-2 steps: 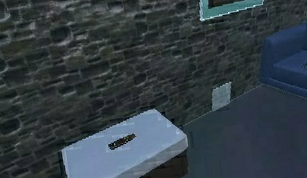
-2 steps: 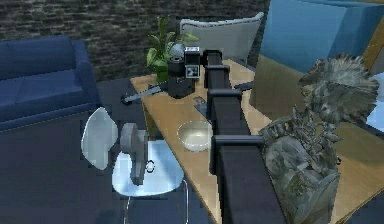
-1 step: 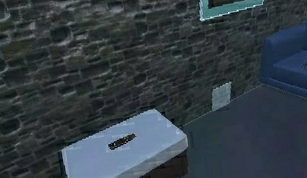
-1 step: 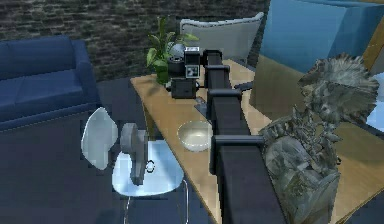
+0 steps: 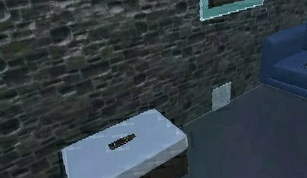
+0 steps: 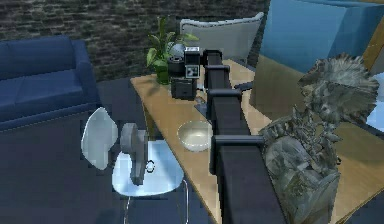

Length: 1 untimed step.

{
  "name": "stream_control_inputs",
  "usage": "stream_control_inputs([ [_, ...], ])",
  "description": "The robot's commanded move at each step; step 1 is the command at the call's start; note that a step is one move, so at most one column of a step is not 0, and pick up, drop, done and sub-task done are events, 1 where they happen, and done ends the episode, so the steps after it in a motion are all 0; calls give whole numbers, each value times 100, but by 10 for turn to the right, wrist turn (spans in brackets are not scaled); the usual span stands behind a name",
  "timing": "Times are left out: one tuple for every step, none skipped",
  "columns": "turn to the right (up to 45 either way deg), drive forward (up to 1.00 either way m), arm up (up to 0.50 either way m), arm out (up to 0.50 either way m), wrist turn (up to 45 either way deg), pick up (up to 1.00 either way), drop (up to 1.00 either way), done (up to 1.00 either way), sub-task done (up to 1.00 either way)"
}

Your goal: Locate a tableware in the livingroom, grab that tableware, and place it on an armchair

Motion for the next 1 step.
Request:
stream_control_inputs([
  [0, 0, -30, 0, 0, 0, 0, 0, 0],
])
